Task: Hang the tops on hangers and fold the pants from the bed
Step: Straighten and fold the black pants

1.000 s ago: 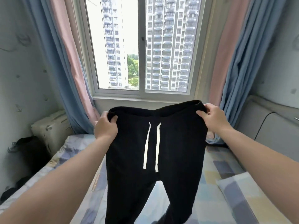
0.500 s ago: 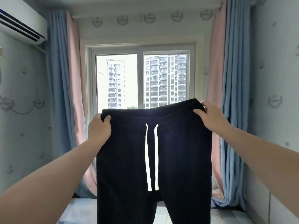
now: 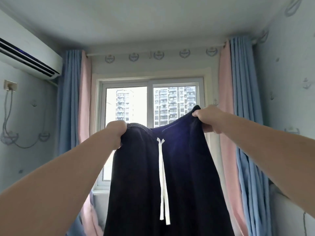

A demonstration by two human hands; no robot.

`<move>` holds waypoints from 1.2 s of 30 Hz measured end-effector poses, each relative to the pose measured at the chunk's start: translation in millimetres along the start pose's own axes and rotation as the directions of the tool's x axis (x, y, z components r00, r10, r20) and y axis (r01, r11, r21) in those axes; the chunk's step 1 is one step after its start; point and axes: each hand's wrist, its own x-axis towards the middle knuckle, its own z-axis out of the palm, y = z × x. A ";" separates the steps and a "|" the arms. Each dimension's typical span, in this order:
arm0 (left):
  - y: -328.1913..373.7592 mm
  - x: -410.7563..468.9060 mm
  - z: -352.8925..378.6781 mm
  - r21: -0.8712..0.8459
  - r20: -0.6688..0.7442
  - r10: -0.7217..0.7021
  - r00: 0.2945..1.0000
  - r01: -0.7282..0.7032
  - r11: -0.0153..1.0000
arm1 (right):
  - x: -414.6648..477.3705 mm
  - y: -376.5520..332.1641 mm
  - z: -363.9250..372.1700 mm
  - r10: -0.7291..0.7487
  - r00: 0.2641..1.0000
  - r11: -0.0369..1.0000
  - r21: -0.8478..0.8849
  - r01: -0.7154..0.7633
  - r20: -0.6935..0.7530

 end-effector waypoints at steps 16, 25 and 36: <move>11.3 -85.0 42.9 -0.204 0.463 0.390 0.795 -0.333 0.921 | -47.9 -49.2 36.9 -0.302 0.908 0.953 0.123 0.278 0.289; -12.3 -73.3 31.2 -0.273 0.310 0.348 0.885 -0.268 0.924 | -48.9 -14.4 32.6 -0.379 0.916 0.922 -0.025 0.385 0.133; 4.3 -43.4 -52.8 -0.222 0.376 0.261 0.889 -0.187 0.957 | -56.3 63.6 96.1 -0.042 0.682 0.910 0.309 -0.275 0.731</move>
